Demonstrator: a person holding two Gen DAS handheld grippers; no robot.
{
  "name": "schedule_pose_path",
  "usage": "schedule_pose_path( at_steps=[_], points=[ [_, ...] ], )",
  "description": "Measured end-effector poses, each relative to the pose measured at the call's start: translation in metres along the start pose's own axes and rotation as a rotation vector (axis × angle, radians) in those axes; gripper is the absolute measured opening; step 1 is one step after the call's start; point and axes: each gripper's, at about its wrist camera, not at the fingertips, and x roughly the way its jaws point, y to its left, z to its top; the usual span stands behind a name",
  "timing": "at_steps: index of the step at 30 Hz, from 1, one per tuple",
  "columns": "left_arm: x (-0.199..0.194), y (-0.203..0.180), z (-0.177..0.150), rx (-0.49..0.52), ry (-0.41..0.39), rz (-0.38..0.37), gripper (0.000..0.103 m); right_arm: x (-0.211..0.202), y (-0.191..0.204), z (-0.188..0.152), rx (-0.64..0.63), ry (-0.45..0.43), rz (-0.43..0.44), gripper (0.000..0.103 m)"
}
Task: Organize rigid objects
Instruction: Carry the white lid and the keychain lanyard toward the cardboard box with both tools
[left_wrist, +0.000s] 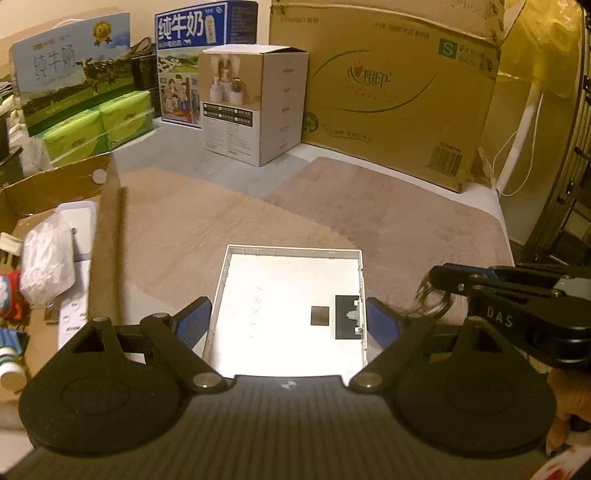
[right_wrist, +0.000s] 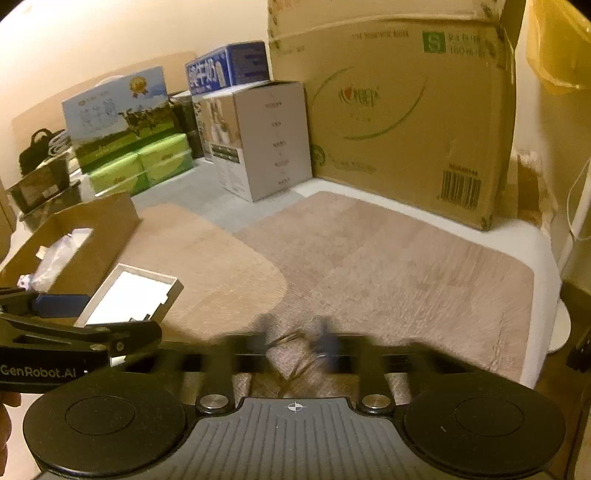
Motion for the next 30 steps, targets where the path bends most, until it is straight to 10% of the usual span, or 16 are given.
schedule_pose_path(
  at_steps=[11,15,25,30],
  points=[
    [-0.019,0.017,-0.033,-0.037,0.037,0.030,0.087,-0.006,0.009,-0.039,-0.061,0.055,0.000,0.007],
    [-0.017,0.019,-0.037,-0.044,0.048,0.030,0.087,-0.009,0.004,-0.043,-0.077,0.017,-0.020,0.068],
    [-0.007,0.018,-0.038,-0.049,0.064,0.023,0.087,0.026,-0.005,-0.038,-0.182,0.062,0.023,0.067],
    [-0.003,0.017,-0.038,-0.050,0.072,0.021,0.087,0.035,-0.001,-0.038,-0.243,0.071,0.037,0.046]
  ],
)
